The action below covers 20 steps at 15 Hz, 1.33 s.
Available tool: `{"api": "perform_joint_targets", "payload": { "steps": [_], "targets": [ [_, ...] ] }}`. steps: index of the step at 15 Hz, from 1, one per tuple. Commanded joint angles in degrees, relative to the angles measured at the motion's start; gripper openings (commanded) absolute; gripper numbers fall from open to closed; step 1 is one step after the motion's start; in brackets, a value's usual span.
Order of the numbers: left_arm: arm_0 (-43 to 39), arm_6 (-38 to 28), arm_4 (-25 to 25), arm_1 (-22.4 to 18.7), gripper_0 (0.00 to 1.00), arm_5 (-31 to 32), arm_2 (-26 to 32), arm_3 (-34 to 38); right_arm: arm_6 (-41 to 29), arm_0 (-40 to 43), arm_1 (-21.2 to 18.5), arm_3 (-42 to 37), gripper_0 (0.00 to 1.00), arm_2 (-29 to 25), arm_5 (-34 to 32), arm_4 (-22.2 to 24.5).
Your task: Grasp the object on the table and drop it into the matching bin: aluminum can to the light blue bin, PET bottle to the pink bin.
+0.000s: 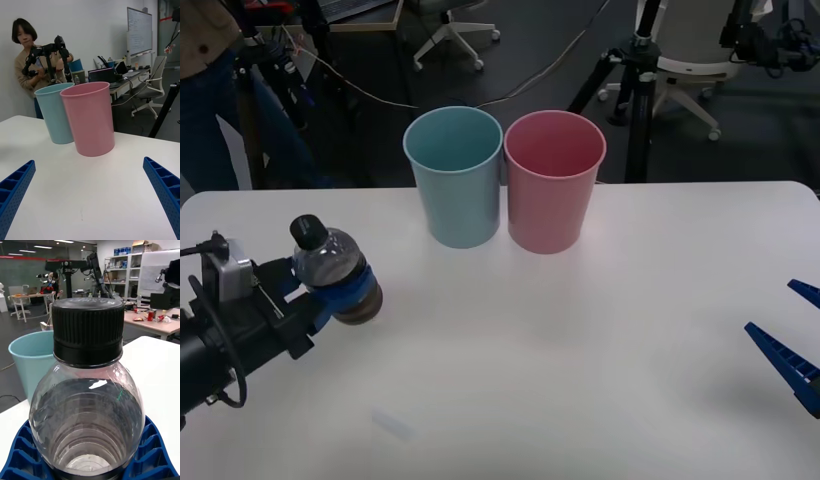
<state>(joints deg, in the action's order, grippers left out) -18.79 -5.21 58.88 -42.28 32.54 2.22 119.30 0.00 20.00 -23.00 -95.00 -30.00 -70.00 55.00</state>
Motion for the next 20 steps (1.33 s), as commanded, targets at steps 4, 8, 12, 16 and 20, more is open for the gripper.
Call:
{"api": "perform_joint_targets", "payload": {
  "steps": [4, 8, 12, 16, 20],
  "targets": [
    [2.6, -3.8, -2.7, -7.9, 0.0, -3.2, -0.1, 4.3, 0.0, 0.0, 0.0, 0.0, 1.0, 0.0, 0.0, 0.0],
    [7.4, -15.7, 0.5, -14.2, 0.0, -3.2, -0.3, 6.5, 0.0, 0.0, 0.0, 0.0, 1.0, 0.0, 0.0, 0.0],
    [16.6, -27.0, 6.2, -16.6, 0.0, -3.2, -4.6, 6.7, 0.0, 0.0, 0.0, 0.0, 1.0, 0.0, 0.0, 0.0],
    [27.1, -32.2, 7.6, -16.9, 0.0, -3.2, -10.9, 4.4, 0.0, 0.0, 0.0, 0.0, 1.0, 0.0, 0.0, 0.0],
    [38.1, -32.2, 5.6, -16.8, 0.0, -3.2, -17.8, -1.6, 0.0, 0.0, 0.0, 0.0, 1.0, 0.0, 0.0, 0.0]
  ]
}}
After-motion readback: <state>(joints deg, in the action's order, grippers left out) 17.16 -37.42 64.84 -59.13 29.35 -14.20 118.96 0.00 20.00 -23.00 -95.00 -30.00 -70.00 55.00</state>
